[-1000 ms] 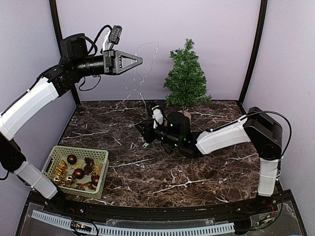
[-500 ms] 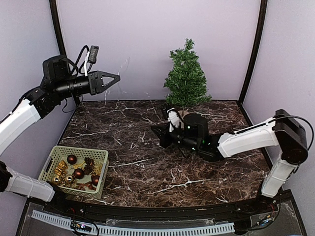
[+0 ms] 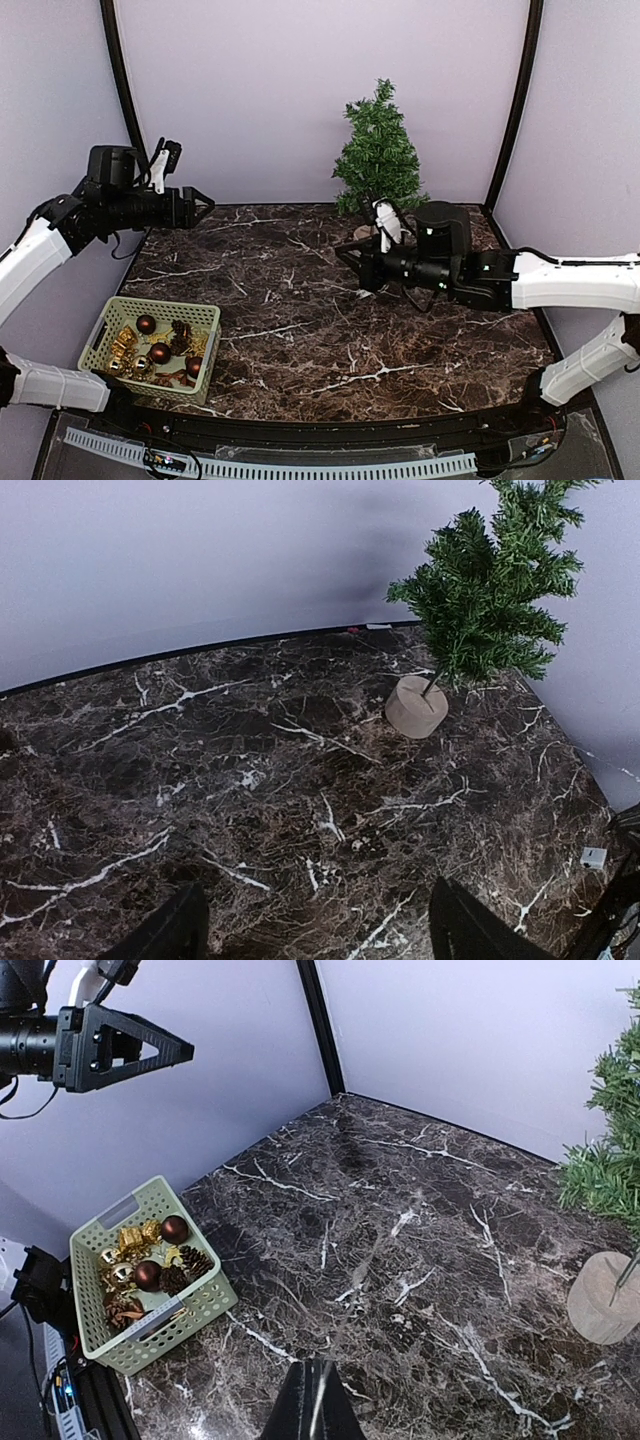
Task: Decorate the small christmas tree
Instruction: Pass from the left arm to the right, then pass from the right arm to the left
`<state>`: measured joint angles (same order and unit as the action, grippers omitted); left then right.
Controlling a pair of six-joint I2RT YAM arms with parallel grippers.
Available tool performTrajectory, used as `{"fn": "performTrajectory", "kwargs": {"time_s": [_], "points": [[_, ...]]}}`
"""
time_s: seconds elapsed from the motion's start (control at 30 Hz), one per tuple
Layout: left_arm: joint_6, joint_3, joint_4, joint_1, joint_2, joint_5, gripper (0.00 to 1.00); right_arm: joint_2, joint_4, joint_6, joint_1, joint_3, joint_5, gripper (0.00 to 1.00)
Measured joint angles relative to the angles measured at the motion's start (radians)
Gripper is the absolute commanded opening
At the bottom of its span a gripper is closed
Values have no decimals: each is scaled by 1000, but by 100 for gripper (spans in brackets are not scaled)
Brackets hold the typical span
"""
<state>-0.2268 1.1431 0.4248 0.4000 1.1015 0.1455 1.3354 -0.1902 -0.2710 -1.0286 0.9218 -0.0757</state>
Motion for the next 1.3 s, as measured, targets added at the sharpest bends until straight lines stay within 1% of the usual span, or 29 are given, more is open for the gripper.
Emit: {"fn": "performTrajectory", "kwargs": {"time_s": [0.07,0.13,0.17,0.23,0.3,0.37,0.43,0.6,0.77,0.83,0.87,0.9,0.93,0.97,1.0,1.03,1.07,1.1,1.13,1.17,1.2,1.23,1.3], "points": [[64,51,31,-1,-3,5,87,-14,56,1,0,33,18,0],[117,87,34,0,-3,58,91,-23,111,5,0,73,43,0],[154,102,25,9,-2,111,94,-24,143,8,0,101,59,0],[205,114,3,43,6,192,95,-24,204,14,0,159,97,0],[256,123,-31,104,34,286,96,-25,253,25,0,209,135,0],[299,137,-61,155,86,372,96,-29,289,32,0,243,171,0],[322,149,-85,181,144,446,96,-35,328,37,0,271,213,0],[314,143,-175,189,253,583,97,-40,402,50,0,321,301,0],[223,143,-301,193,301,719,96,-40,442,61,0,346,345,0],[188,143,-354,197,317,761,91,-40,449,64,0,346,355,0],[176,143,-372,199,325,775,83,-40,452,66,0,346,361,0],[165,143,-386,201,335,787,77,-40,454,68,0,346,367,0],[154,143,-396,203,344,799,65,-40,454,71,0,346,370,0],[146,145,-401,205,356,809,60,-40,454,74,0,346,372,0],[137,148,-405,208,370,818,51,-40,455,76,0,346,372,0],[130,150,-409,209,383,824,48,-39,456,79,0,346,371,0],[124,151,-411,213,396,830,43,-39,457,80,0,346,371,0],[120,151,-414,216,407,834,40,-39,457,83,0,346,370,0],[111,151,-418,218,415,838,35,-39,457,85,0,346,370,0],[106,151,-425,220,420,840,28,-39,457,87,0,346,367,0],[101,151,-429,221,421,842,25,-39,457,88,0,346,366,0],[93,150,-431,222,421,844,18,-39,455,89,0,346,362,0],[91,150,-439,222,421,845,11,-39,451,91,0,345,347,0]]}}
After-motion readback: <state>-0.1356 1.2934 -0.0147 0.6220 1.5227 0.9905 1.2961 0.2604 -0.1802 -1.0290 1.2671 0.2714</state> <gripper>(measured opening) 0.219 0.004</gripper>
